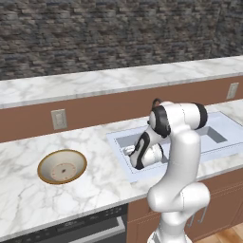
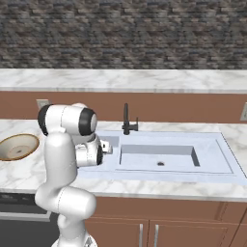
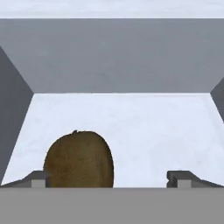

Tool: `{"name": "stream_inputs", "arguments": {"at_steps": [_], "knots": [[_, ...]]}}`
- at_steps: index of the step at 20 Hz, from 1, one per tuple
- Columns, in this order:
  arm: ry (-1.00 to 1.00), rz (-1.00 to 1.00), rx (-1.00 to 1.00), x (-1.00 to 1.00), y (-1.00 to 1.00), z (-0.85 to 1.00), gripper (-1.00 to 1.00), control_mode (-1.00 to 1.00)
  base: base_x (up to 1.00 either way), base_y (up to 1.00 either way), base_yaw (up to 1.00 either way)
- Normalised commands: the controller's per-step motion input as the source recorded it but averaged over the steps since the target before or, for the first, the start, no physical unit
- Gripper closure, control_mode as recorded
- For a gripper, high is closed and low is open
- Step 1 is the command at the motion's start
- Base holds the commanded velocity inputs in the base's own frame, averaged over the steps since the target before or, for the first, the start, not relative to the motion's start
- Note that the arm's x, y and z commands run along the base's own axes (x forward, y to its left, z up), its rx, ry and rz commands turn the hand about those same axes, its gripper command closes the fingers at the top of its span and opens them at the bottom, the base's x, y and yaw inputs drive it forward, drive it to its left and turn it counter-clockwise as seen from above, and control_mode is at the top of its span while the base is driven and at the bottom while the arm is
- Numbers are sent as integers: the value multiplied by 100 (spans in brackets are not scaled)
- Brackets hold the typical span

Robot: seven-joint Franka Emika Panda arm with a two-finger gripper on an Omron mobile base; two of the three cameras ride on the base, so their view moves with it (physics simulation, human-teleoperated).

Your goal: Pick the peachs from the cabinet and place them in one bowl. Pick the kiwi from the sink and place it in the other bowl.

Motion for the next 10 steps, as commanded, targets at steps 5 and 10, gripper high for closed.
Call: {"name": "stream_inputs", "arguments": {"at_steps": [5, 10], "knots": [[3, 0, 1, -5, 37, -87, 100, -100, 0, 0, 0], [-1, 0, 1, -6, 17, -39, 100, -100, 0, 0, 0]]}}
